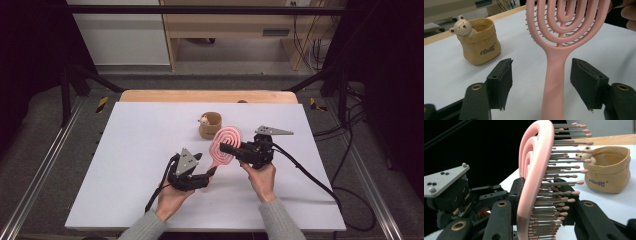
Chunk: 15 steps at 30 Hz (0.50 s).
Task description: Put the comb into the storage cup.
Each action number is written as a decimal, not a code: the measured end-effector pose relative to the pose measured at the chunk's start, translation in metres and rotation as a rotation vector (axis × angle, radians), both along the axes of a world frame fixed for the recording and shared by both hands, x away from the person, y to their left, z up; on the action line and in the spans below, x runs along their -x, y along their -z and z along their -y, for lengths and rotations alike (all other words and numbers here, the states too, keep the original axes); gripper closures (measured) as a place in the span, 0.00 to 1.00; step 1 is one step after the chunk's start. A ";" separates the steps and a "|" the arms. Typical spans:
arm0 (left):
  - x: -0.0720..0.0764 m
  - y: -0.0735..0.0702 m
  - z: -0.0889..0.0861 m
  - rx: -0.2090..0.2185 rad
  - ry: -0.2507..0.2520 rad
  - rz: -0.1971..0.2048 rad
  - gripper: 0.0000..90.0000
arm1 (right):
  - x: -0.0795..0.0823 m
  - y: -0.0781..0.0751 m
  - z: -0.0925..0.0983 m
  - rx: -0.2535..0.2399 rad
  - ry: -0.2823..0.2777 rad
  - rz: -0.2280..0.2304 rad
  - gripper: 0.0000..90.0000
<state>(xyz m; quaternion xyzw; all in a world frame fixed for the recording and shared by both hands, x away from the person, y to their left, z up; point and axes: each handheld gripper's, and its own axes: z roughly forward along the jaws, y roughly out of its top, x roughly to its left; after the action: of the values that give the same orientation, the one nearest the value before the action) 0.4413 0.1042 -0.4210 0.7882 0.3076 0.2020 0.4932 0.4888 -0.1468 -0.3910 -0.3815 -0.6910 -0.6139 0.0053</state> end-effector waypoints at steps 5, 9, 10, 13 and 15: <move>-0.002 -0.005 -0.007 0.055 0.007 -0.010 0.29 | 0.002 -0.005 0.004 0.002 0.016 0.019 0.70; -0.005 -0.009 -0.013 0.075 0.004 -0.023 0.21 | 0.003 -0.009 0.008 0.010 0.028 0.033 0.70; -0.005 -0.010 -0.015 0.081 0.007 -0.021 0.20 | 0.003 -0.010 0.009 0.013 0.030 0.036 0.70; -0.008 -0.012 -0.019 0.091 0.016 -0.031 0.11 | 0.004 -0.012 0.011 0.018 0.031 0.040 0.70; -0.010 -0.012 -0.022 0.101 0.027 -0.036 0.07 | 0.004 -0.014 0.013 0.025 0.042 0.047 0.70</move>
<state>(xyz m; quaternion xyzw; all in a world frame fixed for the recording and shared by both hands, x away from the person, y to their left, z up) 0.4511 0.1266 -0.4087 0.7699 0.3157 0.1652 0.5294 0.4848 -0.1596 -0.3766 -0.3816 -0.6904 -0.6139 -0.0286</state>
